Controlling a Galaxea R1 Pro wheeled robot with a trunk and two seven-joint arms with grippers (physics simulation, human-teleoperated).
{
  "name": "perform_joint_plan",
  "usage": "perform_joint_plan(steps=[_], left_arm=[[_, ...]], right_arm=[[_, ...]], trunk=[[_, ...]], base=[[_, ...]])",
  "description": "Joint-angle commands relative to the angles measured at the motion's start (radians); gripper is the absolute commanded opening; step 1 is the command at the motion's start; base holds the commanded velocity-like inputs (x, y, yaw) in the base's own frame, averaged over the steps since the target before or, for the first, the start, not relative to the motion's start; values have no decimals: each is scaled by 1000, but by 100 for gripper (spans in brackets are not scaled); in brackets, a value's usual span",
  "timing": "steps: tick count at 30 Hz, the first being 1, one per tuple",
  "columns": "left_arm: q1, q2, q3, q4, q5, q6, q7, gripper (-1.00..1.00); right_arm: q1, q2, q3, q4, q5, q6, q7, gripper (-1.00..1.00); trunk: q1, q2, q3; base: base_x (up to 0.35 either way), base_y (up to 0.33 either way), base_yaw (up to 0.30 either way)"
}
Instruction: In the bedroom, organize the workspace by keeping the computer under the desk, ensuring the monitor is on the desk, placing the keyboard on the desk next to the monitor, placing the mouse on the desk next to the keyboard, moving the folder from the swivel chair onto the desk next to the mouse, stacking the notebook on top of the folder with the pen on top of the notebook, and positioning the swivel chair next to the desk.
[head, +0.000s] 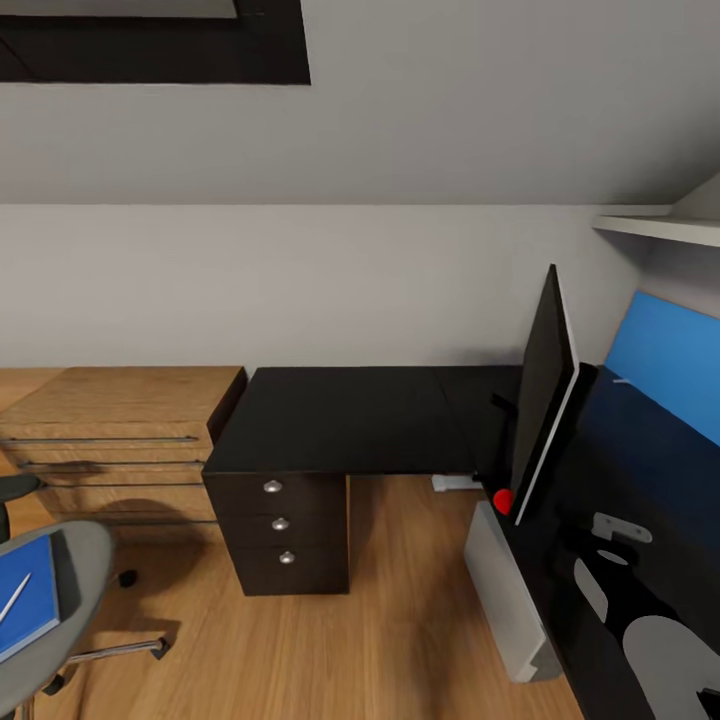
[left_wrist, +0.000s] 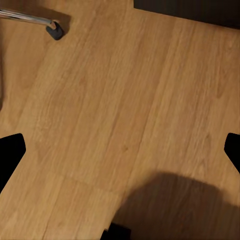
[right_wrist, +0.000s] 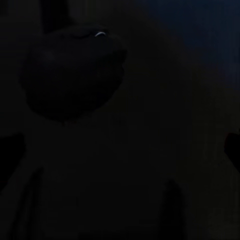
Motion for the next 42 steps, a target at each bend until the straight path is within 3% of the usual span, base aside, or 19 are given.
perform_joint_plan(steps=[1,33,42], left_arm=[[-1,0,-9,0,6,-3,7,100],[-1,-1,-10,0,8,-3,7,100],[-1,-1,-10,0,7,-3,7,100]], right_arm=[[0,0,1,-1,-7,3,-2,100],[0,1,5,-1,-5,7,46,100],[0,1,5,-1,-5,7,47,100]], trunk=[[0,-1,-1],[0,-1,-1],[0,-1,-1]], base=[[61,0,0],[8,0,0],[159,0,0]])
